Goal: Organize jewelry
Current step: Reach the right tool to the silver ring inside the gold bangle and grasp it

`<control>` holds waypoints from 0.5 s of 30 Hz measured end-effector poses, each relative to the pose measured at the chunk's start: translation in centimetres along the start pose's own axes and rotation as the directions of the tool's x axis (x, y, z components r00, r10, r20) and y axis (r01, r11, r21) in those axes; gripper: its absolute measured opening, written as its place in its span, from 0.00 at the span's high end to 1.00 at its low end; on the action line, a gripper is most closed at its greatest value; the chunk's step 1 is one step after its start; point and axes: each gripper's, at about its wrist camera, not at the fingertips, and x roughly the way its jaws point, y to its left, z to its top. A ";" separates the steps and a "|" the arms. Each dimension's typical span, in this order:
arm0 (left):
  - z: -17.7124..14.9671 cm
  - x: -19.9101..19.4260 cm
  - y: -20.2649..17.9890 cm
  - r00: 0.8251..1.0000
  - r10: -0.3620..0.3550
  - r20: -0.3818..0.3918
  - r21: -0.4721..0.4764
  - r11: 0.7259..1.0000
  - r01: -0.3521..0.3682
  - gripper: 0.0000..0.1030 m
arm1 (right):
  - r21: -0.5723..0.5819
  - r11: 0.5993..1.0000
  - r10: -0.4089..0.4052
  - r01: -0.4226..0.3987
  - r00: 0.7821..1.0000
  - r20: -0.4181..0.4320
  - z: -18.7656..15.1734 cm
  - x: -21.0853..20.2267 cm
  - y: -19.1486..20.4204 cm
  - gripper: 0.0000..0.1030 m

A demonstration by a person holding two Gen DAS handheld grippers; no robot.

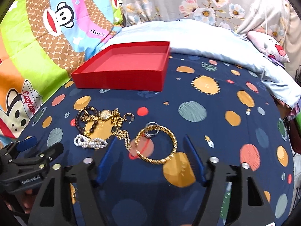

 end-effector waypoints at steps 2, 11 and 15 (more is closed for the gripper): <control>0.1 0.2 0.1 1.000 -0.008 -0.004 -0.004 1.000 0.008 0.05 | 0.008 1.000 0.007 -0.007 1.000 -0.015 0.2 0.7 0.0 0.45; 0.0 1.0 0.2 0.999 -0.033 -0.034 -0.017 0.999 0.032 0.05 | 0.061 0.997 0.040 -0.036 0.997 -0.066 0.6 3.1 -0.8 0.63; -0.1 1.1 0.0 0.999 -0.033 -0.038 -0.008 0.999 0.033 0.05 | 0.065 0.997 0.049 -0.044 0.996 -0.070 0.9 3.7 -0.7 0.67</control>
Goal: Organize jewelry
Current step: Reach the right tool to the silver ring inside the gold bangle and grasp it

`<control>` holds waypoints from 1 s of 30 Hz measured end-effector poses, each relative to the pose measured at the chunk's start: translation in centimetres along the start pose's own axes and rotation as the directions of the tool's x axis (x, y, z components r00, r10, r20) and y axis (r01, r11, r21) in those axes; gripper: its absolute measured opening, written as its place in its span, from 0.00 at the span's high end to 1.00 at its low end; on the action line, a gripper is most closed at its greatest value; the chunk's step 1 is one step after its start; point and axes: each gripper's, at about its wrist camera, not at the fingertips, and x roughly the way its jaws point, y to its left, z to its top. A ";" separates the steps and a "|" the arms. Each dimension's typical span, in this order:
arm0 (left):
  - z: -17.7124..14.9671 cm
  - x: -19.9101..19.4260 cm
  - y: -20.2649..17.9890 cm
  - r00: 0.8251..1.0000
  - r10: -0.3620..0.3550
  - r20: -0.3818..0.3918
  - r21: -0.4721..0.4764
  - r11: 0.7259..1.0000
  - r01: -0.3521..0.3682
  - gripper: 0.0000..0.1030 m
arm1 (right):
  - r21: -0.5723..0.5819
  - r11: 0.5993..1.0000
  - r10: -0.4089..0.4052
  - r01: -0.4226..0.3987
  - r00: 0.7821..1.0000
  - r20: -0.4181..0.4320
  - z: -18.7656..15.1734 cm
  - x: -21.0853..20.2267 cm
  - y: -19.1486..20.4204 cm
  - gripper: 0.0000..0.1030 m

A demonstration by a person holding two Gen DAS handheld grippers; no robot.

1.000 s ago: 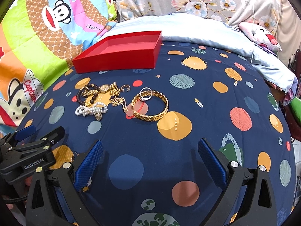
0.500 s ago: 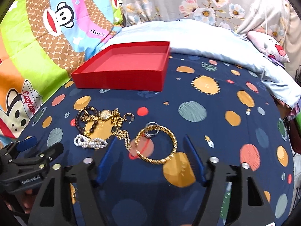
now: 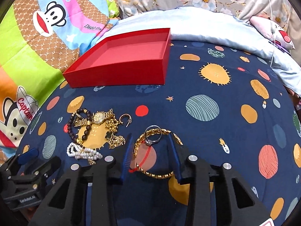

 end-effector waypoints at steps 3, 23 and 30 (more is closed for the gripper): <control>0.0 0.0 -0.1 1.000 0.001 -0.001 0.003 1.000 -0.001 0.05 | 0.000 1.000 0.007 -0.007 1.000 -0.004 0.2 0.4 0.2 0.70; -0.1 -0.1 -0.5 1.000 -0.021 0.003 0.017 1.000 0.021 0.05 | 0.035 0.998 0.057 -0.058 0.998 0.026 -0.6 -1.1 -0.5 0.95; -0.7 -0.4 -1.8 0.999 -0.034 0.021 0.046 0.998 0.033 0.05 | 0.062 0.996 0.059 -0.059 0.998 -0.009 -1.6 -1.0 -1.7 0.93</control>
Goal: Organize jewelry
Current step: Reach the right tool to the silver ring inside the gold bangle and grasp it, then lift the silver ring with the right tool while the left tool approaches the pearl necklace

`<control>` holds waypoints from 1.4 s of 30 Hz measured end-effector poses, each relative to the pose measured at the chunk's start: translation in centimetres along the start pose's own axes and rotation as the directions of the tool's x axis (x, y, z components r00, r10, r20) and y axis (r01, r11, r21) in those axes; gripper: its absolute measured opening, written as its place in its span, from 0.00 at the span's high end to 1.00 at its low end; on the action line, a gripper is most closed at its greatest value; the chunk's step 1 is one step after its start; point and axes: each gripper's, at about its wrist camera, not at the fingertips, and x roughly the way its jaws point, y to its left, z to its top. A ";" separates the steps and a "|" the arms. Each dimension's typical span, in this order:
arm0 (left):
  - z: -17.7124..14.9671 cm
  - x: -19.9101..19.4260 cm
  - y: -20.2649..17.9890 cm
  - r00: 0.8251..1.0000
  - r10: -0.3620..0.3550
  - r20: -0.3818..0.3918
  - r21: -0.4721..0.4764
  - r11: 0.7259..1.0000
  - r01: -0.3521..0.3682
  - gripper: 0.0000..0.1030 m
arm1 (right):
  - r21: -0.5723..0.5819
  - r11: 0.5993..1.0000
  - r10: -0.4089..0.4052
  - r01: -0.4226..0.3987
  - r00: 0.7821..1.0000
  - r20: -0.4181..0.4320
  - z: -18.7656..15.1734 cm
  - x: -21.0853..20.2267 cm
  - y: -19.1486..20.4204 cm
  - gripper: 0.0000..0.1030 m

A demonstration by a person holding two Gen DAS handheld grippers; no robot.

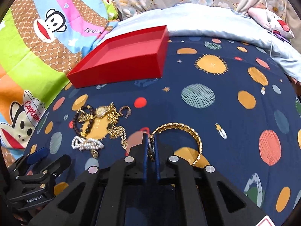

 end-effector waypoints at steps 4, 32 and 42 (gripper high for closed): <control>-0.1 -0.2 -0.5 1.000 0.002 0.007 0.016 1.000 -0.002 0.05 | 0.017 1.000 0.001 -0.001 1.000 0.003 -0.6 -0.5 -0.6 0.92; -0.1 -0.2 -1.9 1.000 -0.005 0.003 0.041 0.999 0.005 0.05 | 0.059 0.998 0.019 -0.021 0.999 0.030 -2.5 -3.5 -2.5 0.80; 0.0 -0.3 -2.1 1.000 -0.006 0.004 0.045 0.999 0.006 0.05 | 0.062 0.998 0.023 -0.027 0.997 0.069 -2.5 -4.1 -2.5 0.98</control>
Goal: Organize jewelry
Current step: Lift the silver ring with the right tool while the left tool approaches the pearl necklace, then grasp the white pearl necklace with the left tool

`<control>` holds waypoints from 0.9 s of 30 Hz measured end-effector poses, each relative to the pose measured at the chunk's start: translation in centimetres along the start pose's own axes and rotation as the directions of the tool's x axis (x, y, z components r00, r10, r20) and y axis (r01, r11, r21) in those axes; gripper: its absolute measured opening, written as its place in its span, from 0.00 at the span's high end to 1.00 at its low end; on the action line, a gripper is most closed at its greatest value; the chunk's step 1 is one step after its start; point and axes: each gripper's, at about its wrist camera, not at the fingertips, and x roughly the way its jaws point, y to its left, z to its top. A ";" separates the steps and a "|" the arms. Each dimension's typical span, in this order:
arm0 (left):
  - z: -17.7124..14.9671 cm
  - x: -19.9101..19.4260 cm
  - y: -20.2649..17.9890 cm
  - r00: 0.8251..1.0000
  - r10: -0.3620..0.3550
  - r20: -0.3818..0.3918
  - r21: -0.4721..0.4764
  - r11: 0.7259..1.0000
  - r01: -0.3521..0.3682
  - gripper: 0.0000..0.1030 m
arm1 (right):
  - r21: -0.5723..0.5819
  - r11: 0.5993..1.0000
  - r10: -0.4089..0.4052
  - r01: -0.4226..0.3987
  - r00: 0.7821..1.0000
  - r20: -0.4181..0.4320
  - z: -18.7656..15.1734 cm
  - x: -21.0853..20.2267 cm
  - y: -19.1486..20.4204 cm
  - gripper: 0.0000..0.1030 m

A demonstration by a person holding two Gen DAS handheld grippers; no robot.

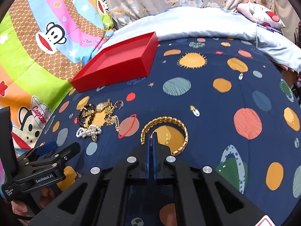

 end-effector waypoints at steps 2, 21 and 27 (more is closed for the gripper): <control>0.2 0.1 -0.1 1.000 -0.009 -0.003 0.001 1.000 0.009 0.05 | -0.001 1.000 0.006 -0.006 1.000 0.017 0.2 -0.5 0.1 0.98; 1.9 2.0 -1.8 0.998 -0.057 -0.017 0.071 0.996 0.058 0.05 | -0.014 0.998 0.058 -0.058 0.998 -0.004 -1.3 -2.5 0.5 0.98; 2.3 2.8 -2.6 0.996 -0.087 -0.029 0.102 0.991 0.089 0.15 | 0.006 0.998 0.064 -0.064 0.998 -0.029 -1.9 -1.9 0.2 0.98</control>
